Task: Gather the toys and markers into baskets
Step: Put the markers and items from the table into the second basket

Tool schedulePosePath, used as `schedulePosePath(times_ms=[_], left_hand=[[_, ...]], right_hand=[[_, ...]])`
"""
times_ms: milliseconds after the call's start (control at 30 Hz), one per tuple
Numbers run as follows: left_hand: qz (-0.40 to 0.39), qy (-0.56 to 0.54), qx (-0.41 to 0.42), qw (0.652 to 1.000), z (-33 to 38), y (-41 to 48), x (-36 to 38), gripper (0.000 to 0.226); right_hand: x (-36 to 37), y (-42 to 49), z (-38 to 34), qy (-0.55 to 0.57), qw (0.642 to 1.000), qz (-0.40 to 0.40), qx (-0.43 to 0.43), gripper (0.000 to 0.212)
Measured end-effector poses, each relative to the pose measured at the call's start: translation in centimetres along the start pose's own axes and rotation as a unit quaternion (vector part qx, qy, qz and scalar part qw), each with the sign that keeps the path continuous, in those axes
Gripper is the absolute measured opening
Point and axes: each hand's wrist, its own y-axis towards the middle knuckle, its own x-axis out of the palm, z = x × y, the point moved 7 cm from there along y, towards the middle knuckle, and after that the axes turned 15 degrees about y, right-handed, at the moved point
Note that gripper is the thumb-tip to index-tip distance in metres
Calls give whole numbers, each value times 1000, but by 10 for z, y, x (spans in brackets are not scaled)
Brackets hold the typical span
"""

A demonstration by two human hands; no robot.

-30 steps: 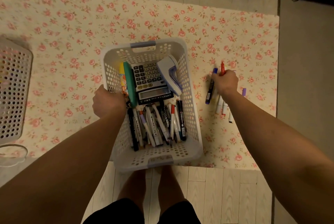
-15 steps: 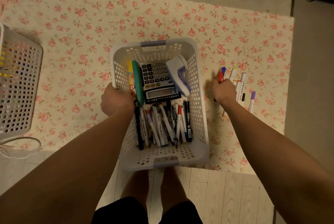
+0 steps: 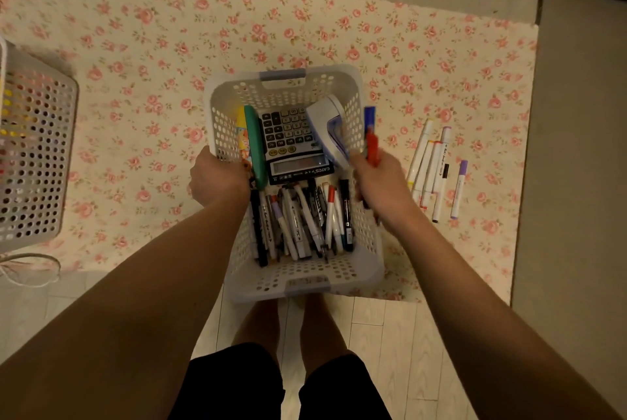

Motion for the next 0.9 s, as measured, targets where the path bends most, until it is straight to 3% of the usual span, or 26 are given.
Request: schedulePosePath(times_ms=[100, 300, 400, 633, 733, 833, 900], left_hand=[[-2, -2, 1, 1000, -1, 0, 0, 22], [4, 0, 3, 1000, -1, -1, -1, 22], [4, 4, 1, 1000, -2, 1, 0, 21], [10, 14, 4, 1000, 0, 1, 0, 22], [12, 16, 5, 1000, -1, 2, 1, 22], [13, 22, 3, 1000, -1, 3, 2, 22], [17, 25, -1, 1000, -1, 1, 1, 24]], right_hand=[[14, -6, 43, -51, 997, -13, 52, 35], [21, 4, 106, -115, 985, 11, 131, 20], [22, 10, 117, -146, 979, 28, 140, 14], [29, 17, 126, -253, 958, 53, 123, 25], [31, 13, 104, -291, 953, 56, 68, 28], [28, 5, 52, -247, 960, 96, -87, 22], [18, -1, 16, -226, 946, 139, -187, 22]])
